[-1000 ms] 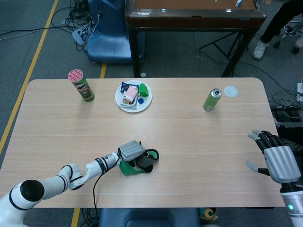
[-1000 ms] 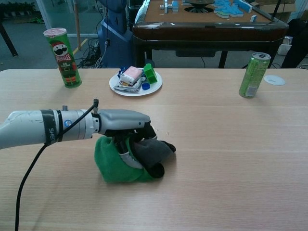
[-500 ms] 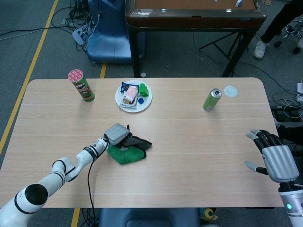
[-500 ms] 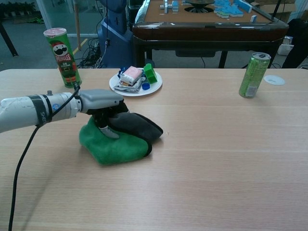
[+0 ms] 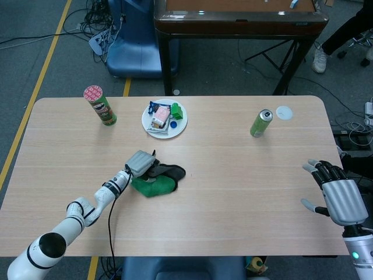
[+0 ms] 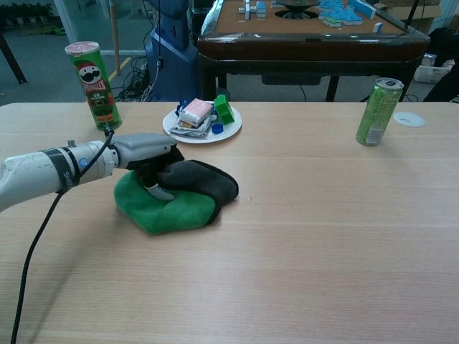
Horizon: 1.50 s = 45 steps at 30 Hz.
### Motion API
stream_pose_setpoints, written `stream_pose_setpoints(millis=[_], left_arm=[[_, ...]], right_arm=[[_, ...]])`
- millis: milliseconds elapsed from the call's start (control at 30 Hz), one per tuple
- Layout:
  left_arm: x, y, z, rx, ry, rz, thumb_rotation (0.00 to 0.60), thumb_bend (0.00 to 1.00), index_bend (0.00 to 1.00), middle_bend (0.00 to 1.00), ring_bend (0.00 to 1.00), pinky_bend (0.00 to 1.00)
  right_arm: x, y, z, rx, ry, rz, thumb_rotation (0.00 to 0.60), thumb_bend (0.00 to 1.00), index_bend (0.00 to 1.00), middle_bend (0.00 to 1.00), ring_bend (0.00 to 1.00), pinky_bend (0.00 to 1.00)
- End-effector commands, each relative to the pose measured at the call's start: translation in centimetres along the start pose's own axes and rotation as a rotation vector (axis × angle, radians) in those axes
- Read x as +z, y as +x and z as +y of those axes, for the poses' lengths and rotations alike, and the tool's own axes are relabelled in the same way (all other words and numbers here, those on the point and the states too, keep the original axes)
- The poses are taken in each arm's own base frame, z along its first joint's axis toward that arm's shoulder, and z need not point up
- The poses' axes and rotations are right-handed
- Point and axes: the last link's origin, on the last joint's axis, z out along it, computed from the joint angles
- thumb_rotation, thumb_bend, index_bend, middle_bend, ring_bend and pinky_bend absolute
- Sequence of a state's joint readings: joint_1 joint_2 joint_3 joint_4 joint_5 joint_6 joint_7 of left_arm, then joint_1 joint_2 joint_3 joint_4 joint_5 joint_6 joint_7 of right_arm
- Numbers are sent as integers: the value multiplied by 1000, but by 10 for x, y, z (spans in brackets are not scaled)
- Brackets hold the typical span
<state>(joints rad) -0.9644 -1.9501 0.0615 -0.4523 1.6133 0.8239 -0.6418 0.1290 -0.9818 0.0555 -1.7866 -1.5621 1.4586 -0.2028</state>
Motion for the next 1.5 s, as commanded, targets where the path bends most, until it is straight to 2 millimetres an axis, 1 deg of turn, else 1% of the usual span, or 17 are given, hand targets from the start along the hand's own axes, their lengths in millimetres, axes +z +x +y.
stream_pose_setpoints(millis=[33,233,467,600,733,833,967,1167,1367,1500], left_arm=[[-1,-9,15,-14,-61,-20,600,176,625,671,672,929],[-5,-19,44,-32,-194,-48,600,176,625,671,671,928],[-16,-29,80,-46,-351,-80,600,176,625,672,669,927],[-17,-31,87,-27,-374,-95,600,176,625,672,668,927],[-13,-32,80,50,-346,-85,600,176,625,672,668,922],[-9,-29,70,60,-300,-69,600,176,625,672,668,922],[-2,-21,53,98,-227,-38,600,176,624,671,668,922],[5,-8,25,104,-102,0,600,176,624,672,668,922],[7,8,-5,117,28,46,600,176,623,671,666,921],[6,19,-21,108,98,80,600,175,622,671,666,920]], right_arm=[[-1,0,1,0,-2,0,600,167,228,209,165,241],[-1,-1,1,3,-3,-2,600,168,228,210,165,241],[-1,-1,2,3,-3,-2,600,168,227,210,165,241],[-1,-2,3,5,-5,-2,600,168,228,210,165,241],[-2,-1,4,5,-8,-1,600,168,227,210,165,241],[-2,-1,5,4,-13,-1,600,169,227,210,165,241],[-2,-1,4,6,-10,-1,600,168,228,210,165,241],[-1,-1,3,6,-7,2,600,168,228,210,165,241],[-2,-1,3,5,-8,2,600,168,228,211,165,241],[-2,-1,2,5,-5,3,600,168,228,211,165,241]])
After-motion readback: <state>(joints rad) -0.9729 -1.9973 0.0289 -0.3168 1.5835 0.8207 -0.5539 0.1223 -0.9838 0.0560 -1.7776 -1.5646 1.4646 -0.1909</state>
